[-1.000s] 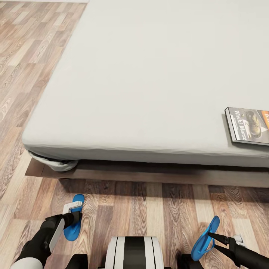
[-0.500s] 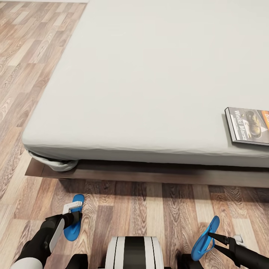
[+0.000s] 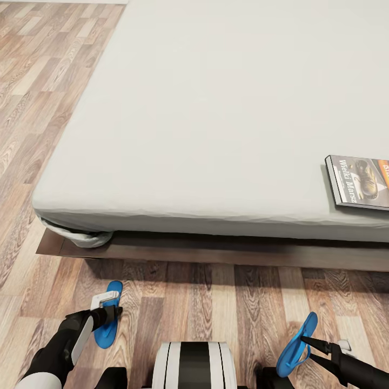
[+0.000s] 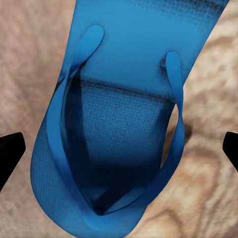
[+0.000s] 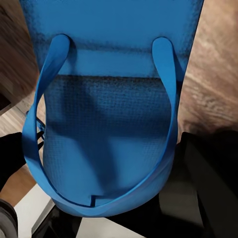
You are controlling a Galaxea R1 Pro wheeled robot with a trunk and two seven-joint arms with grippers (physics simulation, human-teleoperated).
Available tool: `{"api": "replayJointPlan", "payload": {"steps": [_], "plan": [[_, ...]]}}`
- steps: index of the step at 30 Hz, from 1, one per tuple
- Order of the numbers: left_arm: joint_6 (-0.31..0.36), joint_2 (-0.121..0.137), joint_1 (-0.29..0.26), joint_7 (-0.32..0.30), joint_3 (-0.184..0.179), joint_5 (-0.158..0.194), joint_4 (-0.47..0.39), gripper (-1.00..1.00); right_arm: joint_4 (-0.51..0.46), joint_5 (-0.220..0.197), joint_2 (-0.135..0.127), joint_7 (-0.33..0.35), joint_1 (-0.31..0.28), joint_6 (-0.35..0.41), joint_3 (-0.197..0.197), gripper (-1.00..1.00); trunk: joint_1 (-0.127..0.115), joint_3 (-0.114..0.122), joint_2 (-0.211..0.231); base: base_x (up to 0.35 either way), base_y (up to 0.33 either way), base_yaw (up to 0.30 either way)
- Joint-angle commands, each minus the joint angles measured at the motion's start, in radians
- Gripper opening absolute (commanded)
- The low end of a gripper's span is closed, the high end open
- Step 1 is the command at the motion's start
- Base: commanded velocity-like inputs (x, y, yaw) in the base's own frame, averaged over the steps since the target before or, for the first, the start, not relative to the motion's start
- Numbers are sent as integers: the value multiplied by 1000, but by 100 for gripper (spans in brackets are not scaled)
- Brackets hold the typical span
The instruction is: In the bedroom, move the book from the bed onto either nightstand, and place the two sandals side by side next to the bed.
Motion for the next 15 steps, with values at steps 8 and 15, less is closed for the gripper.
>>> {"api": "replayJointPlan", "payload": {"steps": [8,15], "plan": [[7,0,0,0,2,10,-2,100,1,-9,-1,0,-1,6,4,-100,-3,23,1,0,0,0],[7,0,0,0,2,11,-2,100,1,-9,-1,-1,-1,6,4,-100,-6,50,3,0,0,0]]}}
